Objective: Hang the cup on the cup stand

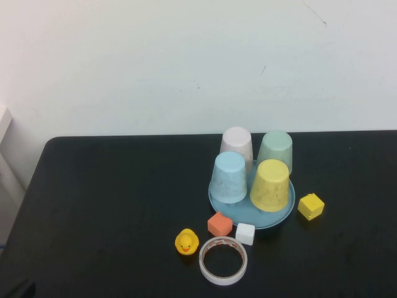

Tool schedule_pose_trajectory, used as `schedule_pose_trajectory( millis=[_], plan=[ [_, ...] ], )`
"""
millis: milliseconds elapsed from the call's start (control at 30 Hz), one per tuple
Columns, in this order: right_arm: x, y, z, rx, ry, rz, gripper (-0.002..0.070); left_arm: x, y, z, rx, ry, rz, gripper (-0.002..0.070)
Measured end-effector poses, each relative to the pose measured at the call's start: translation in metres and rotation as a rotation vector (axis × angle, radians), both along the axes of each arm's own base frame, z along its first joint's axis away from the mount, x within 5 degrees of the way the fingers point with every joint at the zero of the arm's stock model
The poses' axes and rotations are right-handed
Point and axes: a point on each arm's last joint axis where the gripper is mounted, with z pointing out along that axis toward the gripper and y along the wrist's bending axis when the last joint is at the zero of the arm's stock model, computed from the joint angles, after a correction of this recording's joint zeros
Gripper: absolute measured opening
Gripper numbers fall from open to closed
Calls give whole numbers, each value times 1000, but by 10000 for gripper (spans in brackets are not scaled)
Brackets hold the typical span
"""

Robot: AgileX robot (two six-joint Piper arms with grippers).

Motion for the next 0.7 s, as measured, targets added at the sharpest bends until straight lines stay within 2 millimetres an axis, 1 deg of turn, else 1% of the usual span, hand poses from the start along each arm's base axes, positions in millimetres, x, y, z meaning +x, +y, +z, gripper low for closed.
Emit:
schedule_pose_trajectory(
  millis=[267,400,500,600,700],
  plan=[
    [0,0,0,0,0,0,-1,0,0,0,0,0,0,-1],
    [0,0,0,0,4,-1,-1,4,4,-5,109,-75,26,-2],
    [0,0,0,-2,6,-1,-1,10,9,-15,149,-129,109,-1],
    [0,0,0,-1,7,-2,-1,13,17,-28,122,-122,244,-1],
    [0,0,0,-1,6,-2,-1,11,26,-42,82,-116,391,-2]
  ],
)
